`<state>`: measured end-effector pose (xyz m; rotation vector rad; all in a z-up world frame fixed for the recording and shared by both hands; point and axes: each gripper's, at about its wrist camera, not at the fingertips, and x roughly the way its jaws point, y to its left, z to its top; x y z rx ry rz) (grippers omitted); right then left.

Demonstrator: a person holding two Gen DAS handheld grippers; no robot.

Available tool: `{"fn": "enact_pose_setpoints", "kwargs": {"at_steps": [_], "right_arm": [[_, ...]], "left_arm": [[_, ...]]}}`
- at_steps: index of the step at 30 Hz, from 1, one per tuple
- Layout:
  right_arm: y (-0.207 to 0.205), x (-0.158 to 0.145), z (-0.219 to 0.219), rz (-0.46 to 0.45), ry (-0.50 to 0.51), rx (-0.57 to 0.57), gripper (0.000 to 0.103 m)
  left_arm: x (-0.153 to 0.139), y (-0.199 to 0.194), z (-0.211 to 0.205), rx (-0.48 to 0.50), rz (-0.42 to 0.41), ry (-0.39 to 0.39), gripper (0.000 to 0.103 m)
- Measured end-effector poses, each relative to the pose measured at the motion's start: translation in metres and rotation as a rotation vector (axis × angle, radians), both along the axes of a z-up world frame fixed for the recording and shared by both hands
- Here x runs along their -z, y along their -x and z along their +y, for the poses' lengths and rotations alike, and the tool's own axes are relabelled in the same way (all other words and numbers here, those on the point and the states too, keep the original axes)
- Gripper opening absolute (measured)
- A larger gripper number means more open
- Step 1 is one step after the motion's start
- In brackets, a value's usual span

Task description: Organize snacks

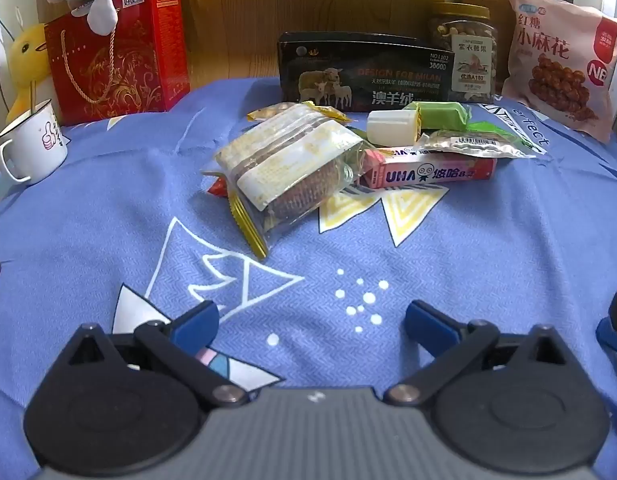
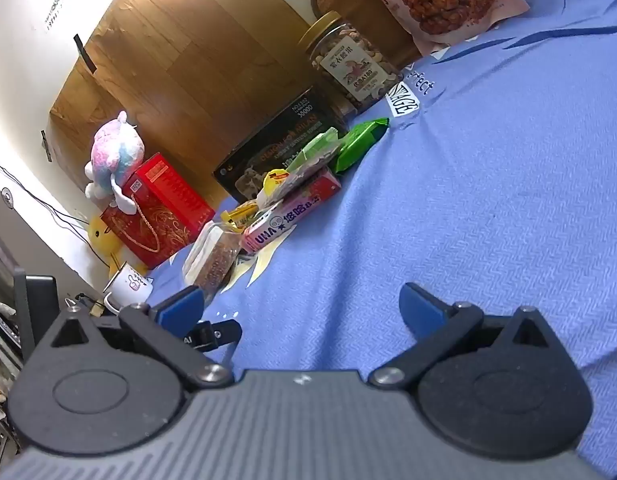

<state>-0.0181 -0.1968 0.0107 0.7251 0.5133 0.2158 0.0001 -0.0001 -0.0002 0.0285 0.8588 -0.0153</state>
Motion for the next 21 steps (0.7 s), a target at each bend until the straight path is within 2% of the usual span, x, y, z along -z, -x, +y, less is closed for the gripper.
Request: {"fn": "enact_pose_setpoints", "kwargs": {"at_steps": [14, 19, 20, 21], "right_arm": [[-0.001, 0.000, 0.001, 0.003, 0.036, -0.002, 0.103], [-0.002, -0.003, 0.009, 0.006, 0.085, -0.005, 0.103], [-0.003, -0.004, 0.010, 0.007, 0.096, -0.007, 0.103], [-0.004, -0.004, 0.010, 0.007, 0.107, -0.006, 0.097]], "left_arm": [[0.002, 0.006, 0.003, 0.019, -0.043, 0.012, 0.103], [0.005, 0.019, 0.007, 0.072, -0.109, 0.009, 0.103], [0.005, 0.021, 0.008, 0.083, -0.119, 0.010, 0.103], [0.005, 0.023, 0.009, 0.091, -0.124, 0.009, 0.103]]}}
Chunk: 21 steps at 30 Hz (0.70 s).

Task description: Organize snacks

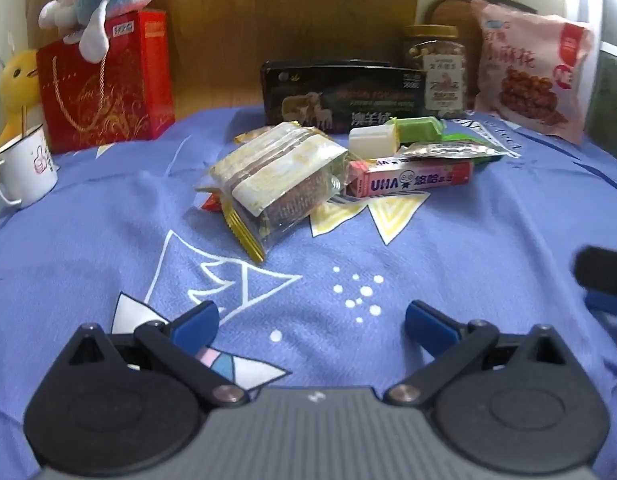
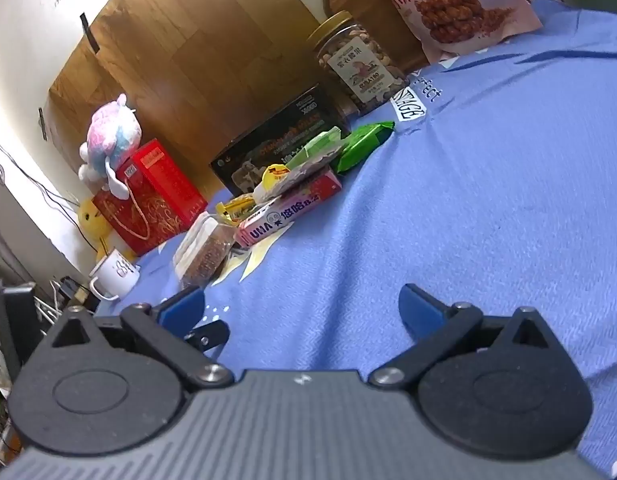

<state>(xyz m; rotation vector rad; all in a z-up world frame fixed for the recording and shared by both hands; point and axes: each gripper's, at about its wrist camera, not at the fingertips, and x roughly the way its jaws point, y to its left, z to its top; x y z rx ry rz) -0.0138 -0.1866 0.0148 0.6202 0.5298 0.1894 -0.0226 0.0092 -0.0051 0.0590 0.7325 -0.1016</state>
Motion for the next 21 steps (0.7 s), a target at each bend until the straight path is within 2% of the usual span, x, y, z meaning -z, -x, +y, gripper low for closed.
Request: {"fn": "enact_pose_setpoints", "kwargs": {"at_steps": [1, 3, 6, 10, 12, 14, 16, 17, 18, 19, 21], "right_arm": [[-0.001, 0.000, 0.000, -0.001, 0.010, 0.001, 0.093], [-0.006, -0.001, 0.001, 0.003, 0.023, -0.009, 0.075], [-0.015, -0.004, 0.004, -0.002, 0.036, -0.036, 0.062], [-0.032, -0.017, 0.000, -0.040, 0.028, -0.039, 0.061], [-0.051, -0.020, -0.017, -0.025, -0.060, -0.012, 0.061], [-0.075, -0.019, -0.035, 0.013, -0.154, 0.024, 0.061], [-0.094, -0.014, -0.044, 0.042, -0.231, 0.027, 0.053], [-0.105, -0.011, -0.046, 0.060, -0.265, 0.022, 0.043], [-0.116, -0.007, -0.047, 0.085, -0.287, 0.010, 0.024], [-0.123, -0.004, -0.045, 0.112, -0.304, 0.002, 0.013], [-0.124, 0.007, -0.045, 0.152, -0.354, -0.017, 0.012]], "left_arm": [[-0.001, 0.001, 0.003, 0.003, 0.001, 0.002, 0.103], [-0.005, 0.001, 0.012, -0.008, -0.001, 0.029, 0.102], [-0.018, 0.003, 0.036, -0.034, -0.063, 0.102, 0.103], [-0.034, -0.003, 0.066, -0.076, -0.111, 0.187, 0.097], [-0.038, -0.006, 0.073, -0.091, -0.124, 0.201, 0.095], [-0.037, -0.007, 0.077, -0.088, -0.124, 0.215, 0.088], [-0.036, -0.007, 0.076, -0.068, -0.114, 0.240, 0.081], [-0.035, -0.009, 0.074, -0.052, -0.105, 0.251, 0.075], [-0.033, -0.008, 0.071, -0.035, -0.097, 0.257, 0.069], [-0.032, -0.008, 0.069, -0.015, -0.091, 0.264, 0.067], [-0.031, -0.007, 0.063, 0.022, -0.078, 0.284, 0.066]]}}
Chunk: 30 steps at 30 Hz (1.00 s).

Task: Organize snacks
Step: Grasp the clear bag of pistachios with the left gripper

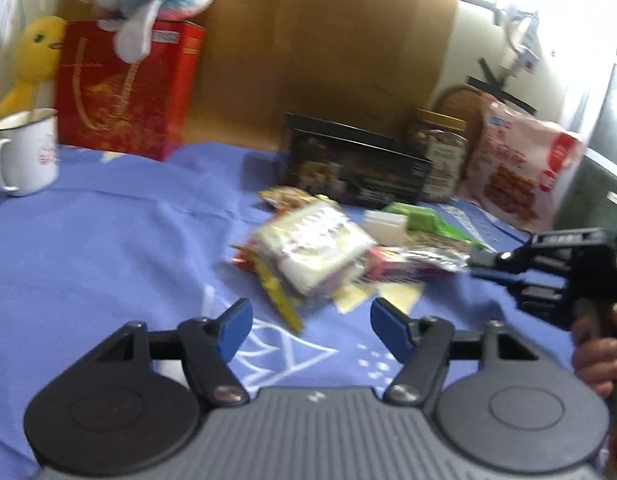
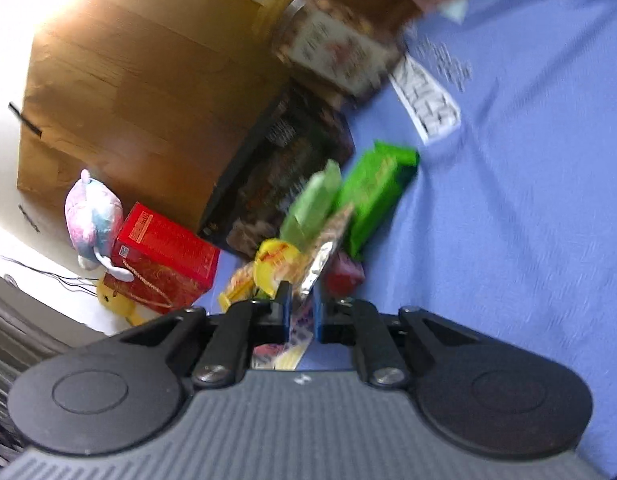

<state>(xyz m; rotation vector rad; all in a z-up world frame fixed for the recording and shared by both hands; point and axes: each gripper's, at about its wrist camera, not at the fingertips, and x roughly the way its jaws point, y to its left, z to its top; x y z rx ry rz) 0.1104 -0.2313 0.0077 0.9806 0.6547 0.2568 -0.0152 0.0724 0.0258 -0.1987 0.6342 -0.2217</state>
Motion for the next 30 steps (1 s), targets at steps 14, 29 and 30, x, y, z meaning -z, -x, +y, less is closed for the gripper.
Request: {"fn": "enact_pose_setpoints", "kwargs": {"at_steps": [14, 29, 30], "right_arm": [[0.103, -0.010, 0.056, -0.061, 0.117, -0.354, 0.036], [0.050, 0.001, 0.022, -0.065, 0.249, -0.384, 0.033], [0.054, 0.003, 0.024, -0.066, 0.245, -0.393, 0.026]], "left_arm": [[0.010, -0.016, -0.013, 0.168, 0.165, 0.214, 0.057], [0.037, -0.026, -0.031, 0.221, 0.284, 0.348, 0.025], [0.040, -0.026, -0.030, 0.233, 0.289, 0.367, 0.002]]}}
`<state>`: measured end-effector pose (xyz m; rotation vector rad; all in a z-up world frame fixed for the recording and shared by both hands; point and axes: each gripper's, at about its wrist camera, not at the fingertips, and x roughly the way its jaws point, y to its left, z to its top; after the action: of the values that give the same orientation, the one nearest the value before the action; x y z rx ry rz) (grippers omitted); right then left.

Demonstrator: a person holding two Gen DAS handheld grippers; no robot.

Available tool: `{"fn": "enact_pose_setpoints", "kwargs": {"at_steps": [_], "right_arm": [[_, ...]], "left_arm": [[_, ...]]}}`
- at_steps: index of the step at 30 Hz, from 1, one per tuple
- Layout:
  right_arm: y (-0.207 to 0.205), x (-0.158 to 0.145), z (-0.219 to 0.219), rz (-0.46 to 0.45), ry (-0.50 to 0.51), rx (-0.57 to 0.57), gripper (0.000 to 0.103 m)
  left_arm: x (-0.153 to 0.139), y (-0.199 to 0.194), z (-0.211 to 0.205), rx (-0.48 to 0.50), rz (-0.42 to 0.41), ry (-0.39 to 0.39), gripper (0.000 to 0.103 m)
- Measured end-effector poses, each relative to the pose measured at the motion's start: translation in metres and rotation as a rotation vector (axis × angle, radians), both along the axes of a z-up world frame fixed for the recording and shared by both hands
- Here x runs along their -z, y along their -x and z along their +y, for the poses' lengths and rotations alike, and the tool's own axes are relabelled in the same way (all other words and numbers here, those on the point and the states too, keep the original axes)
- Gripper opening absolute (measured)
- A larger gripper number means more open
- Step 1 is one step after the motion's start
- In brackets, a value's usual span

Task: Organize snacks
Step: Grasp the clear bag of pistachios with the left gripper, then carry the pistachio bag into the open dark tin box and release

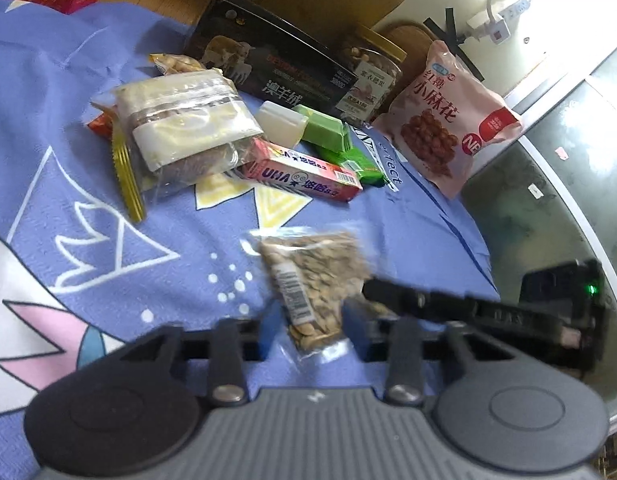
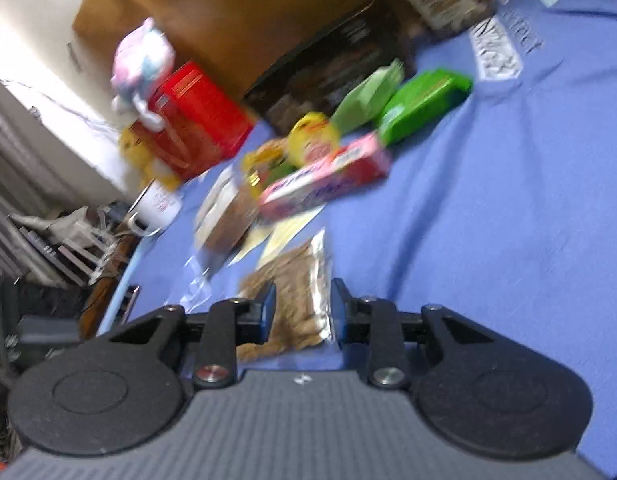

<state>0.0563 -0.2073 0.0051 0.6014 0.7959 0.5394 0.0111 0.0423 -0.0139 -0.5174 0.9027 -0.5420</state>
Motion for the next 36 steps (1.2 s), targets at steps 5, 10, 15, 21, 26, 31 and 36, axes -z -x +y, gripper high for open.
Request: {"fn": "enact_pose_setpoints", "kwargs": {"at_steps": [5, 10, 15, 21, 26, 31, 36], "right_arm": [[0.015, 0.007, 0.010, 0.012, -0.077, 0.000, 0.017], [0.009, 0.012, -0.006, 0.078, -0.274, 0.043, 0.012], [0.006, 0.012, -0.030, 0.109, -0.503, 0.096, 0.012], [0.007, 0.015, -0.035, 0.117, -0.689, 0.089, 0.012], [-0.008, -0.003, -0.035, 0.096, -0.651, 0.079, 0.012], [-0.067, -0.057, -0.025, -0.021, -0.453, 0.072, 0.012], [-0.151, -0.093, -0.010, -0.104, -0.213, 0.111, 0.015]], "left_arm": [[0.003, -0.007, -0.007, 0.045, 0.023, 0.064, 0.003], [-0.018, -0.003, -0.001, 0.028, -0.057, -0.013, 0.032], [-0.021, -0.004, 0.014, 0.020, -0.052, 0.025, 0.068], [-0.011, -0.015, 0.015, 0.069, 0.014, 0.231, 0.048], [-0.044, -0.040, 0.010, 0.082, -0.068, 0.137, 0.034], [-0.099, -0.102, 0.002, 0.051, -0.216, -0.014, 0.034], [-0.109, -0.188, -0.011, 0.006, -0.216, -0.105, 0.036]]}}
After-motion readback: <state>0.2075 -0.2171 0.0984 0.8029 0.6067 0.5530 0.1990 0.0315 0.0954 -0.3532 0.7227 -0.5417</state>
